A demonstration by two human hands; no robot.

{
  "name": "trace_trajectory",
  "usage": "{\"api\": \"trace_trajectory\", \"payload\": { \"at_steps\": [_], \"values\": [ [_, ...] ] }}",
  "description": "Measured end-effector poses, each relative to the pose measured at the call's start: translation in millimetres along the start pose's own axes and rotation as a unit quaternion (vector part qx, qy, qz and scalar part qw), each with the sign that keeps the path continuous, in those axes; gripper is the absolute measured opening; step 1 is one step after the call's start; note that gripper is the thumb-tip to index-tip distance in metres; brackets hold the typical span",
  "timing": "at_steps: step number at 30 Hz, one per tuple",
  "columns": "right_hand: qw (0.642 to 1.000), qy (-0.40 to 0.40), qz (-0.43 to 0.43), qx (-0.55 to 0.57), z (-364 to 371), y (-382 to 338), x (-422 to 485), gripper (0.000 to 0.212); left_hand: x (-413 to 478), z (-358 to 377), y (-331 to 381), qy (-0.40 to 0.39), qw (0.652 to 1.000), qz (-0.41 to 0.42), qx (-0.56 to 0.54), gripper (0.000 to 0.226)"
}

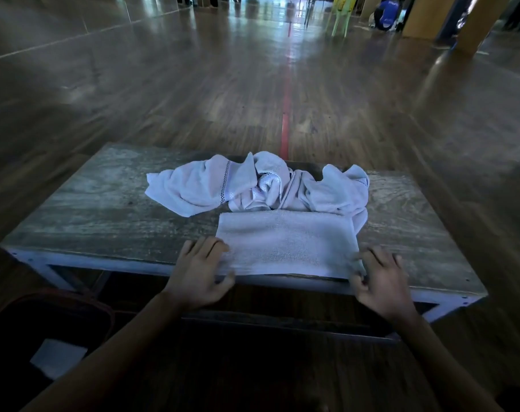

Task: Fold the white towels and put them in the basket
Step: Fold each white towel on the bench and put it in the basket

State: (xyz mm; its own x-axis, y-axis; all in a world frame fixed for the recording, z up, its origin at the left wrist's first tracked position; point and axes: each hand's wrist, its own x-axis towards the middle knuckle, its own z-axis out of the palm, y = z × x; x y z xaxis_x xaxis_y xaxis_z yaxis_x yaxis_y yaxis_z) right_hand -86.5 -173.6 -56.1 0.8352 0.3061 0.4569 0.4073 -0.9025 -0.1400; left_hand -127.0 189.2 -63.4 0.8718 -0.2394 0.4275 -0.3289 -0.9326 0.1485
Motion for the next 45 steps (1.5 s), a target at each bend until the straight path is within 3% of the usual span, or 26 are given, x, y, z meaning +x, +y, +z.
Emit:
{"api": "trace_trajectory", "payload": {
  "at_steps": [4,8,10,13,18,23,26,28,31,34,36,45],
  "values": [
    [1.0,0.006,0.014,0.002,23.8,-54.2,48.9,0.033,53.0,16.5,45.0,-0.026,0.998,-0.049,-0.029,0.048],
    [0.99,-0.132,0.043,0.022,57.8,-76.6,74.8,0.065,86.6,47.5,70.5,-0.163,0.982,-0.096,-0.022,0.08],
    [0.985,-0.167,0.034,0.013,70.5,-67.7,68.3,0.075,83.3,61.6,64.2,-0.185,0.978,-0.098,0.021,0.078],
    [0.988,-0.147,0.051,-0.005,71.2,-48.0,57.5,0.078,68.5,67.5,44.6,-0.172,0.977,-0.115,0.055,0.059],
    [0.975,-0.189,0.112,-0.026,62.4,-26.0,52.9,0.086,51.2,57.6,13.7,-0.096,0.986,-0.123,0.057,0.054],
    [0.961,-0.229,0.156,-0.004,53.8,-9.2,50.2,0.071,25.6,51.6,-2.7,-0.083,0.985,-0.14,0.057,0.057],
    [0.944,-0.197,0.261,0.039,44.7,3.6,53.9,0.063,-3.7,40.6,-1.4,-0.032,0.976,-0.213,0.019,0.06],
    [0.955,-0.107,0.277,0.025,42.1,-4.5,60.9,0.06,-21.7,30.4,15.5,0.058,0.94,-0.332,-0.058,0.052],
    [0.988,-0.051,0.146,0.011,41.1,-50.0,84.4,0.063,-28.9,24.3,48.9,0.161,0.82,-0.507,-0.212,0.043],
    [0.994,-0.105,-0.017,0.01,48.3,-105.6,115.8,0.055,-23.5,23.3,66.3,0.22,0.702,-0.557,-0.384,0.037],
    [0.985,-0.147,-0.088,0.018,60.4,-133.9,134.8,0.04,-18.6,20.4,70.6,0.219,0.643,-0.578,-0.452,0.032],
    [0.953,-0.27,-0.132,0.024,100.0,-179.8,178.0,0.04,-2.7,29.0,66.8,0.237,0.581,-0.624,-0.465,0.023]
  ]
}}
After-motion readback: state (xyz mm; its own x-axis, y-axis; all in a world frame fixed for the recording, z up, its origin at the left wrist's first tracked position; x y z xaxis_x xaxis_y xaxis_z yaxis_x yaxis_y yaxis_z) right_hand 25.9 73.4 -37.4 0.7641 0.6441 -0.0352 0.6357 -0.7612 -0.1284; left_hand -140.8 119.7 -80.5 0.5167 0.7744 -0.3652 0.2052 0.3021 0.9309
